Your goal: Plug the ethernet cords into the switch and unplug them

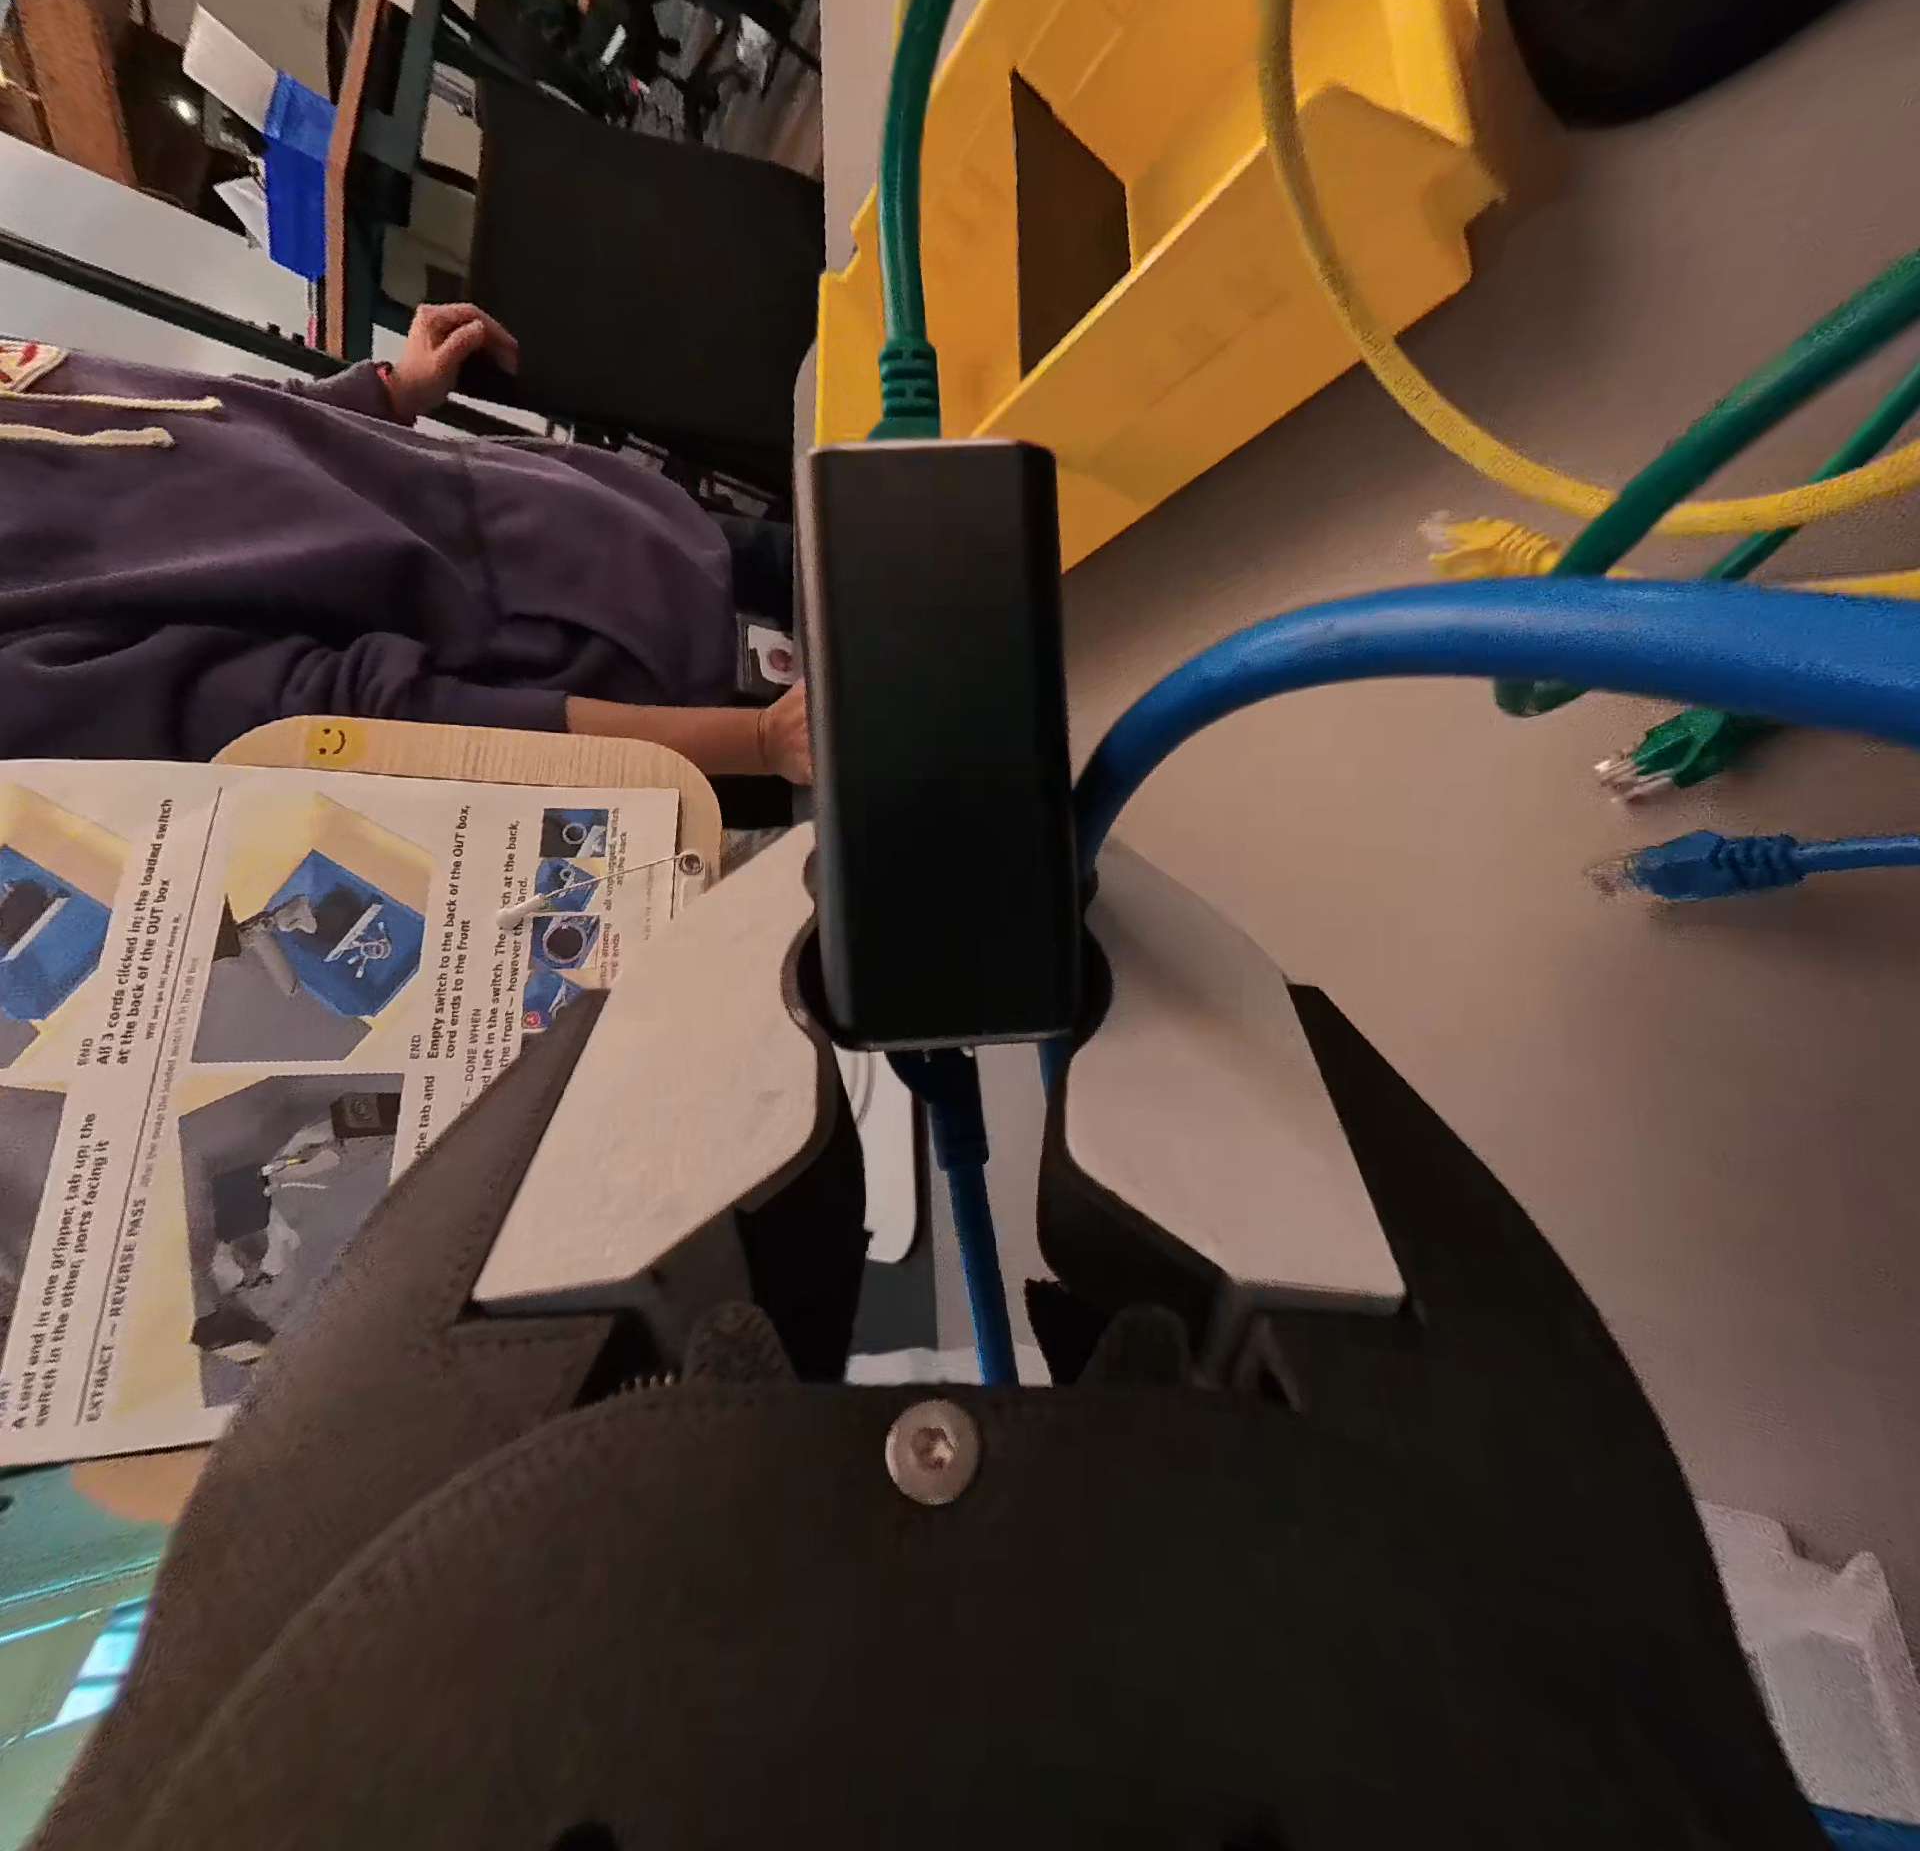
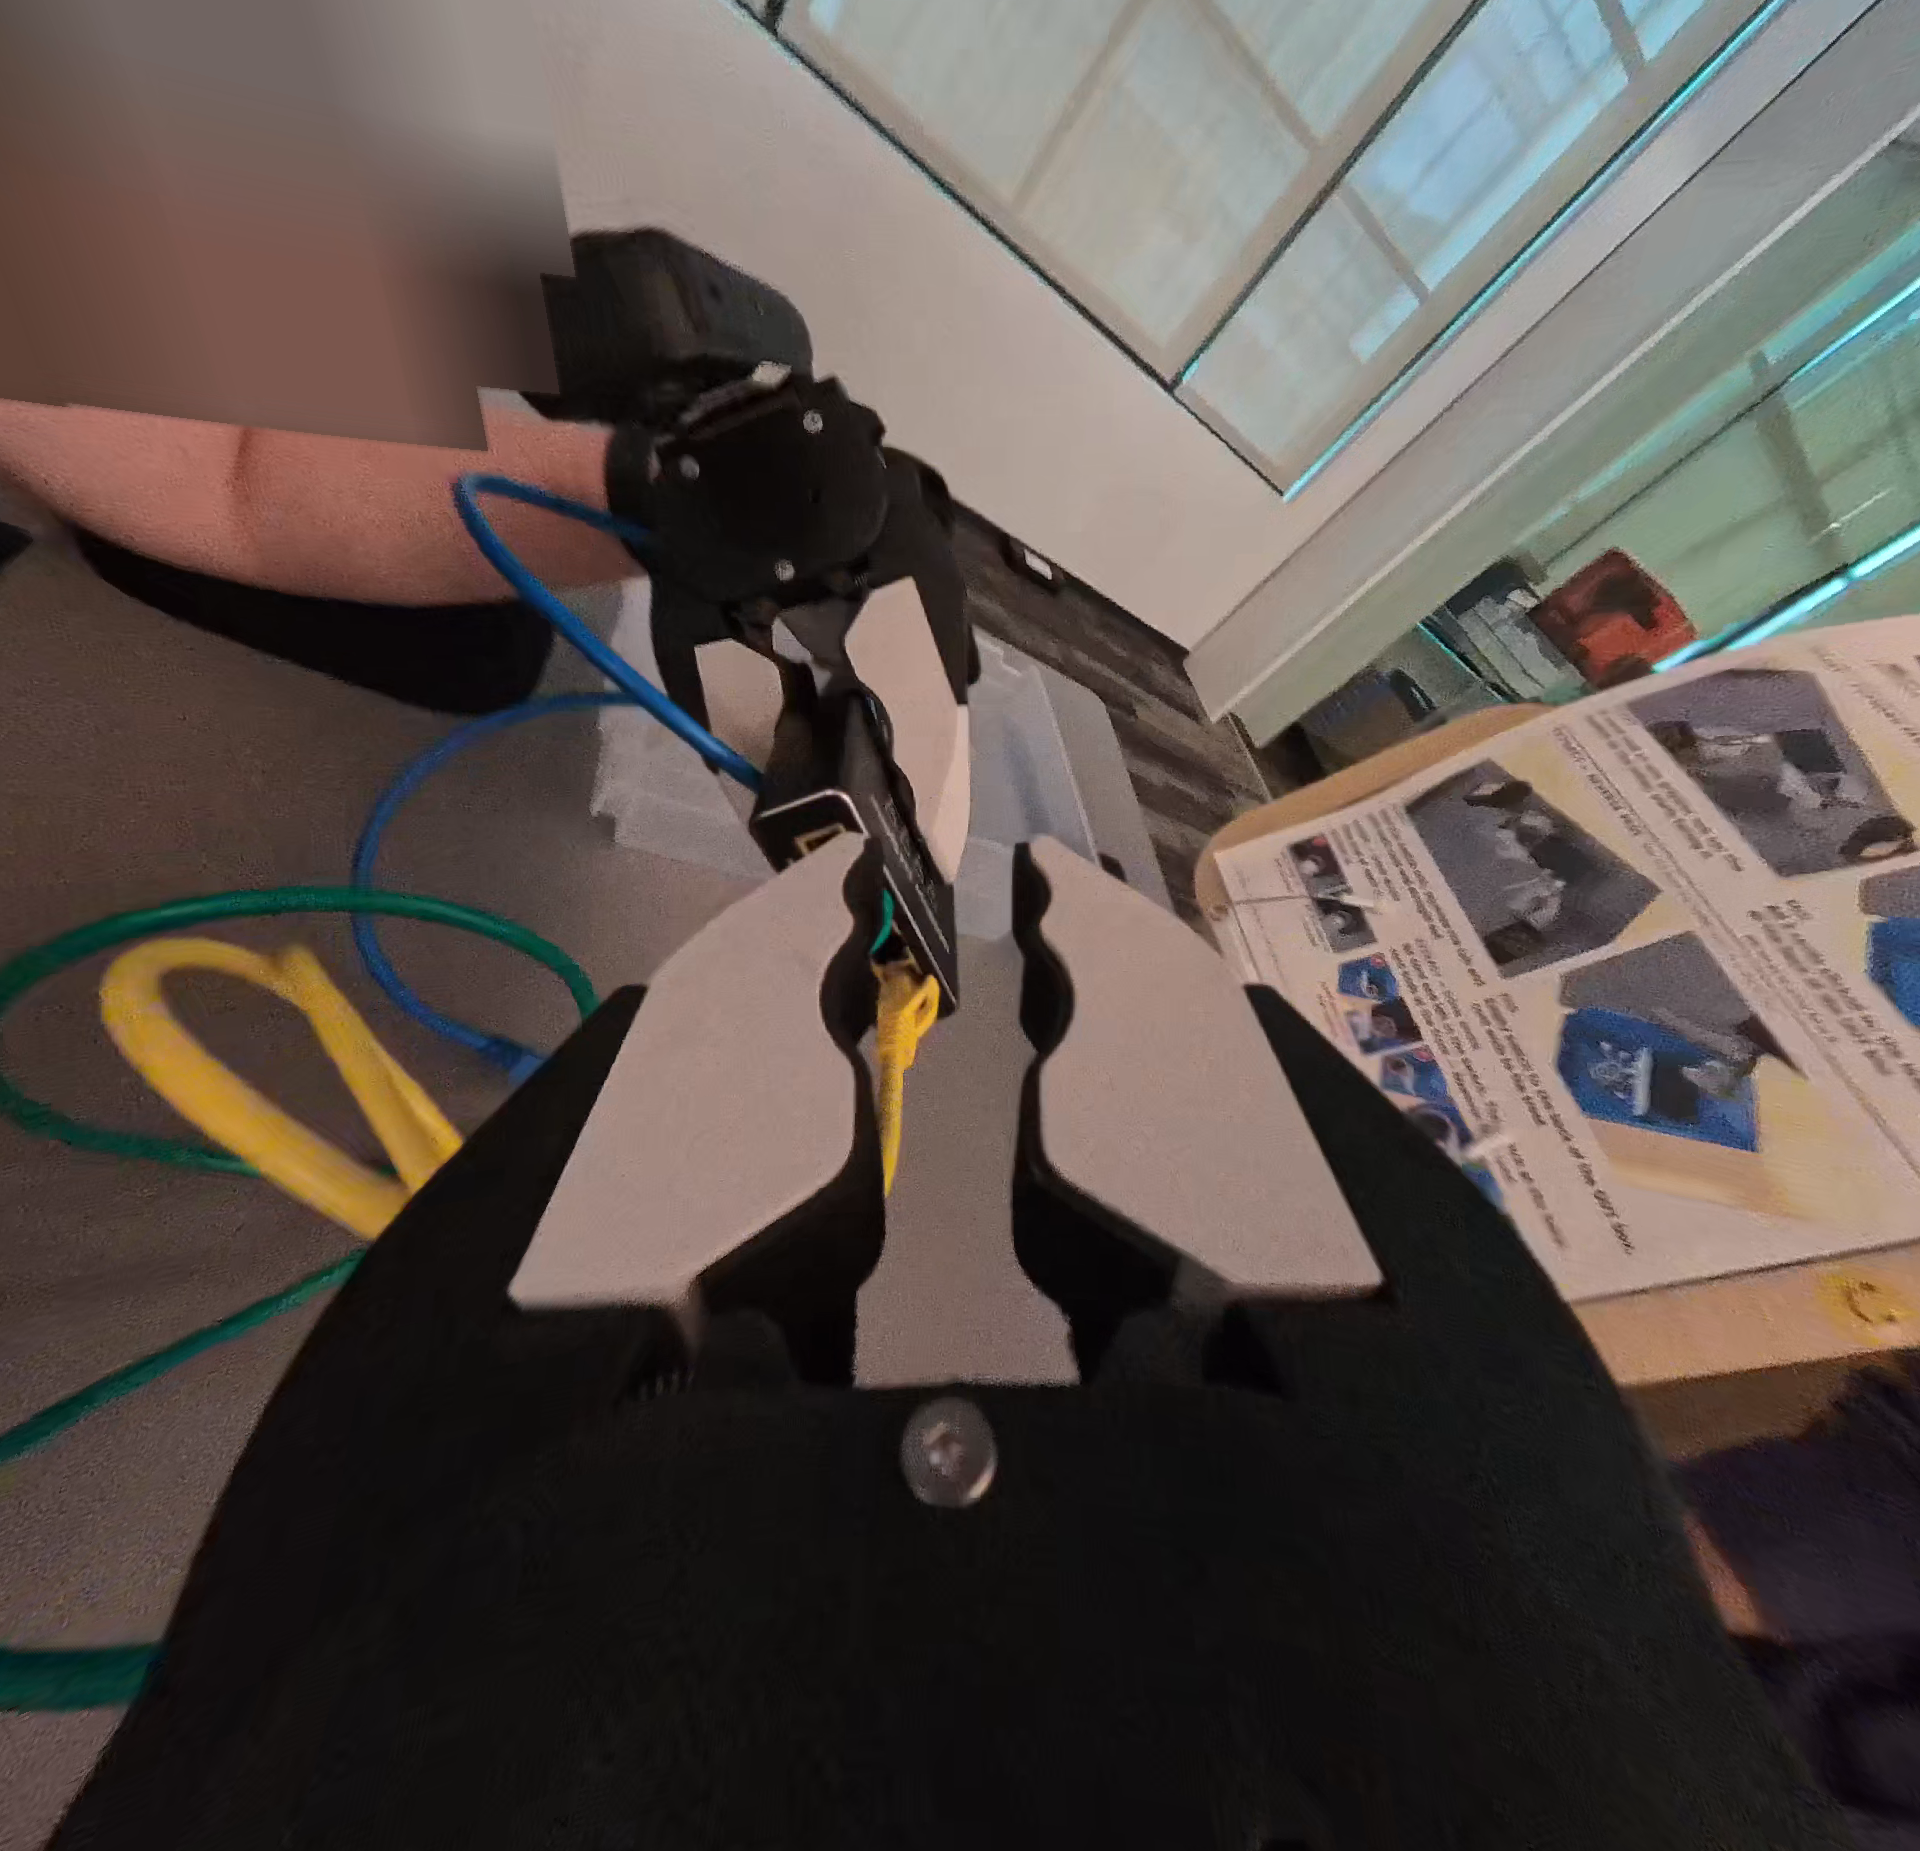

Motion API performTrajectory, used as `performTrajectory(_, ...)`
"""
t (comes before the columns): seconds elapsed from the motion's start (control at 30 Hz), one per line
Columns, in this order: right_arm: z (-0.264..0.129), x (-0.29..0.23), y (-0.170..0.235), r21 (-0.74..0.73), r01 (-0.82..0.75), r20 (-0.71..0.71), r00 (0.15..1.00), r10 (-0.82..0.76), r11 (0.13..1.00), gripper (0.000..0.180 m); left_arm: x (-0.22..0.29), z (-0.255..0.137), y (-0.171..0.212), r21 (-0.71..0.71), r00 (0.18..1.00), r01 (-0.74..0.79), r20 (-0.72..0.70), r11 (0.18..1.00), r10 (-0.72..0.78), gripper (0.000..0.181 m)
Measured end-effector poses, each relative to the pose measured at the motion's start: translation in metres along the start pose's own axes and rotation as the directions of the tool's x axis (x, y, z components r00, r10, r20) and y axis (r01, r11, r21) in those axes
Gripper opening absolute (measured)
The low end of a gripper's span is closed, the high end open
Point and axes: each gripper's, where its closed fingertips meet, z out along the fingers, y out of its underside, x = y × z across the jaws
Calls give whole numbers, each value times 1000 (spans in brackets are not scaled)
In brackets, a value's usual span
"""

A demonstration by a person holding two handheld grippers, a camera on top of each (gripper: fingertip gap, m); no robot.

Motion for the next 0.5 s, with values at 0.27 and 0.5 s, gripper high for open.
performTrajectory(0.27,0,-2,-6,-131,143,-176,970,-165,981,23,6,6,3,-48,999,-51,-6,998,51,38)
performTrajectory(0.5,-28,5,-15,-5,-74,-362,930,67,997,23,6,12,10,-111,997,-78,16,991,80,38)
